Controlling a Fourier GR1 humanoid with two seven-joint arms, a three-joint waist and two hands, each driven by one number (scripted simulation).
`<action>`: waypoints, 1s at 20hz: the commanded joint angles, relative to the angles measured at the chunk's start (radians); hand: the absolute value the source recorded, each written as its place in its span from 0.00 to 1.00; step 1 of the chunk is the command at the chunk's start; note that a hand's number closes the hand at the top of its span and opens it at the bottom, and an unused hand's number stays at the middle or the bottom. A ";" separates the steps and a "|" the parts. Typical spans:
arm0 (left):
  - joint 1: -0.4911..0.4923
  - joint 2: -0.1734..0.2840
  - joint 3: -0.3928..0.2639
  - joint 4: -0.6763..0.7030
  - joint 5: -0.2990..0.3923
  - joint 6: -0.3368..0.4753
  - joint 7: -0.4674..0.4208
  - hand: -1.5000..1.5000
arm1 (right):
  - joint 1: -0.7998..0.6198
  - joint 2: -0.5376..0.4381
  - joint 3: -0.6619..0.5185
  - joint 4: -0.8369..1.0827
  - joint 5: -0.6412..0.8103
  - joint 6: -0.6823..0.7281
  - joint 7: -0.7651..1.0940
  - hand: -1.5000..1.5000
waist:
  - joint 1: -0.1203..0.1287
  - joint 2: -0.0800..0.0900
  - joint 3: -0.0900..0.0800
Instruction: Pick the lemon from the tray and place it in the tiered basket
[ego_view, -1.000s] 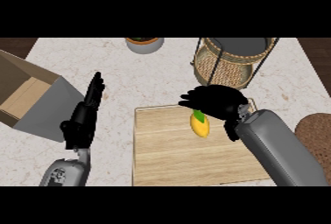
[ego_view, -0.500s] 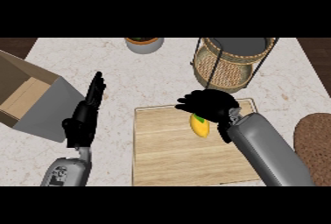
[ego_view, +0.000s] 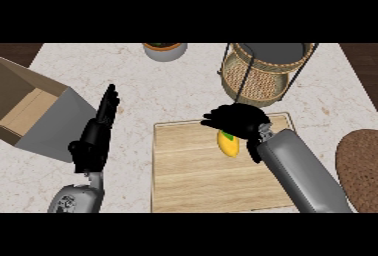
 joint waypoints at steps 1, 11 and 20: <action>0.010 -0.030 -0.022 0.045 -0.021 0.011 -0.044 0.50 | -0.007 0.080 -0.009 0.118 0.031 -0.066 0.023 0.00 | 0.002 0.002 0.000; 0.034 -0.005 0.006 -0.024 -0.017 -0.017 -0.010 0.50 | 0.070 0.077 -0.041 0.095 0.067 -0.201 -0.037 1.00 | 0.001 0.001 0.000; 0.012 -0.003 0.005 -0.047 -0.017 -0.032 0.021 0.50 | 0.048 0.111 -0.061 0.216 0.131 -0.498 -0.084 1.00 | 0.006 0.002 0.000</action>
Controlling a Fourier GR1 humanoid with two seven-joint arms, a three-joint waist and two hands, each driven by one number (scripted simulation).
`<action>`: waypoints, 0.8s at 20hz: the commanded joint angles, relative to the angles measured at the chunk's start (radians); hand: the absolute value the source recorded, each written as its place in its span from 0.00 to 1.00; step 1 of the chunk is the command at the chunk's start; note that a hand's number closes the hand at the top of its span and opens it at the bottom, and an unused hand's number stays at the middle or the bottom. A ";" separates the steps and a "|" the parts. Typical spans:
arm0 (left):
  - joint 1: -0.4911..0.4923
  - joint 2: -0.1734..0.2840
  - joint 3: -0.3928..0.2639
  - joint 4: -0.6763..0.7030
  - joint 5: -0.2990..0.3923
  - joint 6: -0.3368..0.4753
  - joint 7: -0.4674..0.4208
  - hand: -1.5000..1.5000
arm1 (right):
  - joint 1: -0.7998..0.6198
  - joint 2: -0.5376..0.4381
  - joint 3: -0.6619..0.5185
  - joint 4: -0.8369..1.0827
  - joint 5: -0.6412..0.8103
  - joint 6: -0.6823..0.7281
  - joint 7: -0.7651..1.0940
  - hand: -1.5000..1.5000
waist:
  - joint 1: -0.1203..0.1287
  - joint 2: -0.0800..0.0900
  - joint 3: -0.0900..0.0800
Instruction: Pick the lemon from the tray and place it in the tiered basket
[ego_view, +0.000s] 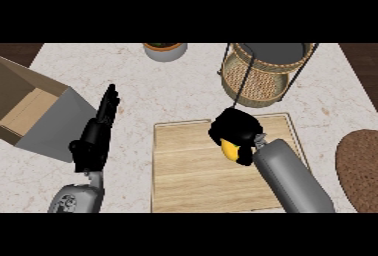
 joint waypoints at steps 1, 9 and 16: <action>-0.025 0.006 0.008 0.012 -0.002 -0.006 0.008 0.50 | 0.013 0.065 -0.019 0.069 0.063 -0.088 0.142 1.00 | 0.000 0.003 0.001; -0.044 0.002 0.026 0.049 -0.007 0.014 -0.004 0.50 | 0.084 0.110 -0.064 -0.057 0.095 0.076 0.788 1.00 | -0.014 0.001 0.001; 0.074 0.023 0.020 -0.028 0.029 -0.033 -0.045 0.50 | 0.125 0.111 0.084 -0.401 0.036 0.173 1.113 1.00 | -0.003 -0.005 0.001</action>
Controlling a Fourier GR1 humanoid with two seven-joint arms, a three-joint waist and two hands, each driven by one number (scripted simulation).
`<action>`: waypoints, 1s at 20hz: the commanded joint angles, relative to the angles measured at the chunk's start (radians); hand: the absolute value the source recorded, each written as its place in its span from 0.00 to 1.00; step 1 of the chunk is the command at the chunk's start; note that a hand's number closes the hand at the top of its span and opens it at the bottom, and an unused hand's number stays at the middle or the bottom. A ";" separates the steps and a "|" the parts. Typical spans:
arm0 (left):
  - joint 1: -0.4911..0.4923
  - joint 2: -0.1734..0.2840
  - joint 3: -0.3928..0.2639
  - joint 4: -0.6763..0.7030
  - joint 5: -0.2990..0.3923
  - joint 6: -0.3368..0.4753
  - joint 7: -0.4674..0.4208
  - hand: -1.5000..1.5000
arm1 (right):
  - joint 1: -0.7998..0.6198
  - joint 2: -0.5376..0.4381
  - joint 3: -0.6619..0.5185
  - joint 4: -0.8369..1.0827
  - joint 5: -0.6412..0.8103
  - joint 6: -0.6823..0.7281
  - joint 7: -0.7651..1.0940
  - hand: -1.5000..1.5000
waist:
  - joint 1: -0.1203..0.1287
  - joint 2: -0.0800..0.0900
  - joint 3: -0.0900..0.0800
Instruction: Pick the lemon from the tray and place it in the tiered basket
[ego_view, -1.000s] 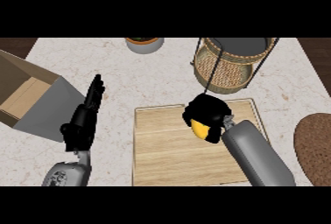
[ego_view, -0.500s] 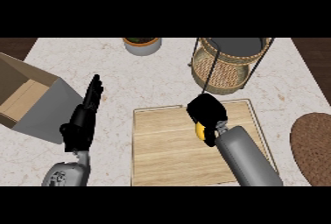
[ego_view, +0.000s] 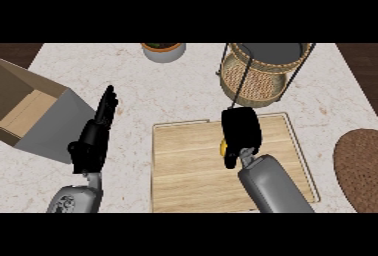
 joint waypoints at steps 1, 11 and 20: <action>-0.040 -0.006 0.012 0.026 -0.008 0.016 0.011 0.50 | -0.035 0.004 0.027 -0.221 -0.018 0.099 0.163 1.00 | -0.012 0.001 0.002; -0.033 -0.035 -0.057 -0.005 -0.035 0.068 0.030 0.50 | -0.281 0.005 -0.134 -0.565 -0.168 0.428 0.340 1.00 | -0.003 0.004 0.002; -0.023 -0.003 -0.019 -0.030 -0.015 0.013 0.044 0.50 | -0.464 0.004 -0.360 -0.518 -0.383 0.385 0.444 1.00 | 0.010 0.006 0.002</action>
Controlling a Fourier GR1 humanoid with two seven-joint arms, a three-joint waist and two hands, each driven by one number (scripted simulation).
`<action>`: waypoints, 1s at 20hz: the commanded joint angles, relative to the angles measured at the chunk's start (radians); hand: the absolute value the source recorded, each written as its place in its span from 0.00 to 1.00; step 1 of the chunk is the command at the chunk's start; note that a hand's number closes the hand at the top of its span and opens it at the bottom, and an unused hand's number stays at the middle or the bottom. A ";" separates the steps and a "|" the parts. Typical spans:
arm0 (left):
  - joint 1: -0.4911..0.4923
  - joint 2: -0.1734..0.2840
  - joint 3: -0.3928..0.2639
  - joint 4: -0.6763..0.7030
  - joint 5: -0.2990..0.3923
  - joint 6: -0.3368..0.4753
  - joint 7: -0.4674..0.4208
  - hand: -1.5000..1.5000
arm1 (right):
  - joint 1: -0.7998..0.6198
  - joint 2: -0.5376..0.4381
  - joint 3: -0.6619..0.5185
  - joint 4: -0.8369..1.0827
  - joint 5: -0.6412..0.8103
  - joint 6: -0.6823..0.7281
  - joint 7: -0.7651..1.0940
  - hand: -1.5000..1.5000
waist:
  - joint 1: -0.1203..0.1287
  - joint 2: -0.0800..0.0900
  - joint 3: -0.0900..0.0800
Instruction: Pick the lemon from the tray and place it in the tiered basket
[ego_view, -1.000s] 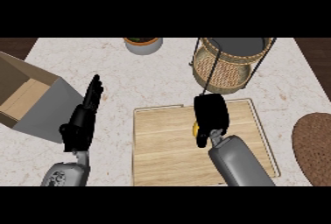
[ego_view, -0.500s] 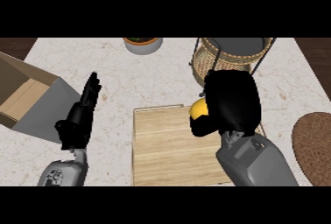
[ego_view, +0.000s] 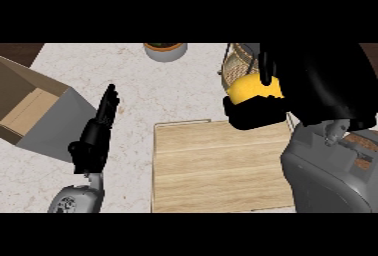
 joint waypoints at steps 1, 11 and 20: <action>-0.001 -0.018 -0.024 -0.006 -0.020 0.012 0.012 0.50 | -0.133 0.005 -0.132 0.101 -0.149 -0.048 0.106 1.00 | 0.012 0.003 0.000; -0.015 0.020 0.028 -0.023 0.024 -0.029 0.020 0.50 | -0.204 -0.081 -0.144 0.358 -0.050 -0.195 -0.014 1.00 | 0.001 0.004 0.000; -0.066 -0.012 0.007 0.013 -0.018 0.014 0.060 0.50 | -0.198 -0.222 -0.148 0.640 0.007 -0.392 -0.225 1.00 | 0.000 0.005 0.001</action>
